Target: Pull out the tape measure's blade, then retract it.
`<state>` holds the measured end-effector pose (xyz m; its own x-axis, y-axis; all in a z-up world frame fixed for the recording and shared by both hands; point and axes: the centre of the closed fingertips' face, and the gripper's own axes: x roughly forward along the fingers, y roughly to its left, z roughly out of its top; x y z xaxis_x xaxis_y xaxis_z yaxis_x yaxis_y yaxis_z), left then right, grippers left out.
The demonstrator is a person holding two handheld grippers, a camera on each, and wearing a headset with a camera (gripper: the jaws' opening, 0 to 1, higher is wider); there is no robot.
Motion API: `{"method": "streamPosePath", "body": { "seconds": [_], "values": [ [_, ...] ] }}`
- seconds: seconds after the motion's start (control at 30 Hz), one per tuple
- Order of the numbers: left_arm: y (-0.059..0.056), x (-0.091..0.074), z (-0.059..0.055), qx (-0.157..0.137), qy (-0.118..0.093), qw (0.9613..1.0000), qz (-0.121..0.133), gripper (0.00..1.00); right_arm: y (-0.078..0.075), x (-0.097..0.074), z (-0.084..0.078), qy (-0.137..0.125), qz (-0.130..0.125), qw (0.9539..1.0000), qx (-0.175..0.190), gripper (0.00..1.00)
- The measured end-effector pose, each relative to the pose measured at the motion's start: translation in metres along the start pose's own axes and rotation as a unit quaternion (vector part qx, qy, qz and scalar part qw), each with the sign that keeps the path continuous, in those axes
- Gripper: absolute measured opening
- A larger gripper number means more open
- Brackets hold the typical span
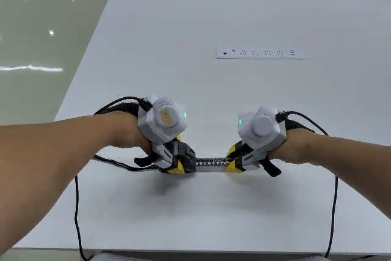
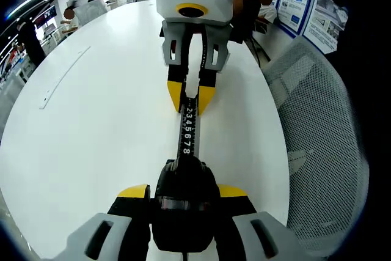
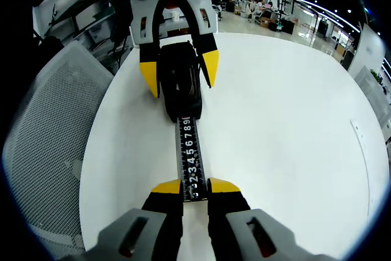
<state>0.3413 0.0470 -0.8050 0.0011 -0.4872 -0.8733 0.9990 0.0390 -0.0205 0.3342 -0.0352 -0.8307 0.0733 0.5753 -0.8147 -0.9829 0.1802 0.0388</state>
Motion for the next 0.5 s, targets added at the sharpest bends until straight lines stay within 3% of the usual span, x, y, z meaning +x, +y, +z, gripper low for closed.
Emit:
{"method": "streamPosePath", "body": {
  "seconds": [0.5],
  "values": [
    [0.0,0.0,-0.002,0.006,0.008,0.9999,0.003,0.37,-0.002,-0.015,-0.018,0.008,-0.007,0.9999,0.01,0.13]
  ]
}}
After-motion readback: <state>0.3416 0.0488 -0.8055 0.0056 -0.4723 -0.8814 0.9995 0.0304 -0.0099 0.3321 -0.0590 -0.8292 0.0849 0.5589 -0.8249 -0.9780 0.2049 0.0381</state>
